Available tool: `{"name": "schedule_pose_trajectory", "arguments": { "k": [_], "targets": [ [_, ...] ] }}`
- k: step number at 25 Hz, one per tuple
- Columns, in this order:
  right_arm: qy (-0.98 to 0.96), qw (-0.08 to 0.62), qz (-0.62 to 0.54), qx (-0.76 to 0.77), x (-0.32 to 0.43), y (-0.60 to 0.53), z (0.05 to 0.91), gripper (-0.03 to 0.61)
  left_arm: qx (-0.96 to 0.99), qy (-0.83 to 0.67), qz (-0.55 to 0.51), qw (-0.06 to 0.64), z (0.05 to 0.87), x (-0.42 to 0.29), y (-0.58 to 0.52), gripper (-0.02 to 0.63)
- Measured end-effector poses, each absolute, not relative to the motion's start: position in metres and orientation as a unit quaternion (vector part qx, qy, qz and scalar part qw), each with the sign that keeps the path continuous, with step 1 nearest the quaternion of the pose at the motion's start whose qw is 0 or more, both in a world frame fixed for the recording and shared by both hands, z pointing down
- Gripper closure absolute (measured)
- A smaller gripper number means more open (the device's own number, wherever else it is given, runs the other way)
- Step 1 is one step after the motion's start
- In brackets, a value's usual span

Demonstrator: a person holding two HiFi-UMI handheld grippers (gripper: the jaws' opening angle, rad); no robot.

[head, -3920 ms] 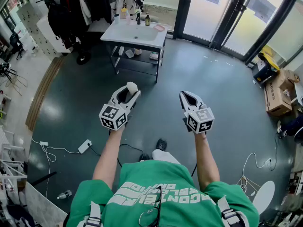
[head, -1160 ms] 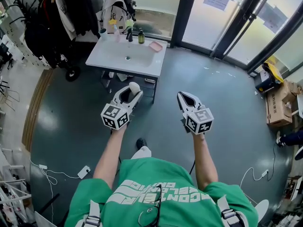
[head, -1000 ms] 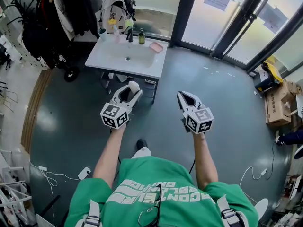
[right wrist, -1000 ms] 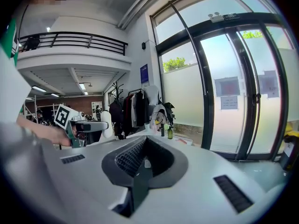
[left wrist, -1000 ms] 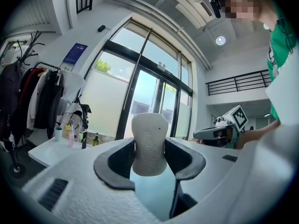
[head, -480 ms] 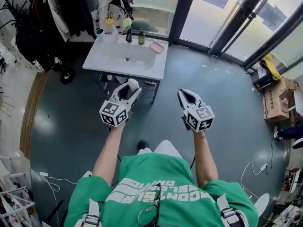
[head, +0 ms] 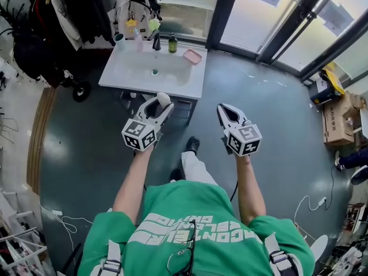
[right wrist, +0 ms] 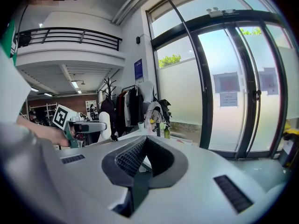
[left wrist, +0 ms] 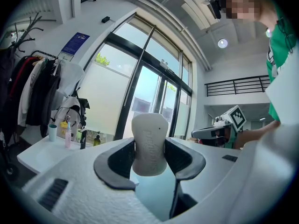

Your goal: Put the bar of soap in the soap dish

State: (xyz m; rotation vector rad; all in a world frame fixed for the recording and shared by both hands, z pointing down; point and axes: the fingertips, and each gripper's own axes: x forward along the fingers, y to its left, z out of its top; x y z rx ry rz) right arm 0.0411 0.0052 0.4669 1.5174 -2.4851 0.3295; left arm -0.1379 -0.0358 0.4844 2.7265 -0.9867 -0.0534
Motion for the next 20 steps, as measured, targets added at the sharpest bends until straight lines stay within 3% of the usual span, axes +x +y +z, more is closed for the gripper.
{"name": "schedule_pose_trajectory", "arguments": {
  "k": [20],
  "targets": [
    [-0.857, 0.097, 0.108, 0.494, 0.070, -0.179, 0.453, 0.566, 0.929, -0.351, 0.008, 0.114, 0.480, -0.104, -0.200, 0.416]
  ]
}}
